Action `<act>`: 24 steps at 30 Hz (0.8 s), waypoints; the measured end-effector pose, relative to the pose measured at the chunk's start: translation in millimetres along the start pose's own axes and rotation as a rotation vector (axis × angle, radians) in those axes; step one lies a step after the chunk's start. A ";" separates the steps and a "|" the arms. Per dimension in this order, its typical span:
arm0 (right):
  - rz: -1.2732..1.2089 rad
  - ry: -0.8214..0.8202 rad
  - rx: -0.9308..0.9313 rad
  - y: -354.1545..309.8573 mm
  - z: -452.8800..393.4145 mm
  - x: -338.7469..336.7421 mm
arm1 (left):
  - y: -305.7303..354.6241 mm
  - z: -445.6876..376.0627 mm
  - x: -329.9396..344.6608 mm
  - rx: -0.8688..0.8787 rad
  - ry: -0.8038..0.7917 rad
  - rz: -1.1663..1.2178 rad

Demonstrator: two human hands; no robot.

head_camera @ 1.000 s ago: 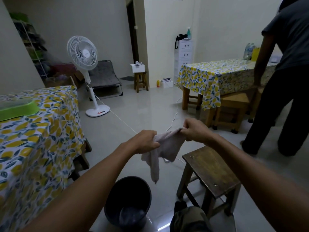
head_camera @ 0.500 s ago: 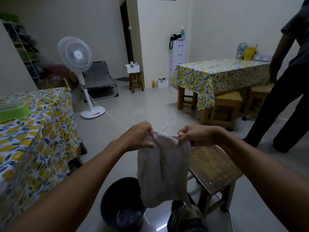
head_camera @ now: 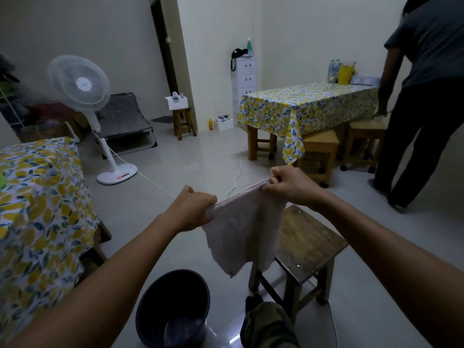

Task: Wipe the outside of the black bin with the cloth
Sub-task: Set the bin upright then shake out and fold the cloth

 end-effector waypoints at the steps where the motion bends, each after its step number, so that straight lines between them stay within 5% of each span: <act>1: 0.037 0.051 0.012 7.7 2.3 -9.7 | 0.8 -2.1 4.4 0.000 -0.003 -0.026; 11: 0.183 0.144 0.154 89.1 45.2 -50.8 | -2.7 -48.7 13.7 -0.056 -0.021 0.068; 17: 0.166 0.022 0.223 108.8 75.4 -43.3 | 5.2 -89.4 0.7 -0.066 0.040 0.013; 24: 0.037 -0.082 0.214 114.1 71.7 -16.1 | -12.8 -120.7 27.9 0.055 -0.144 0.136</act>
Point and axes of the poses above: each hand's wrist, its own z-axis away from the middle knuckle, its own x-axis out of the palm, y = z × x, the point moved 10 cm from there along -z, towards the middle knuckle
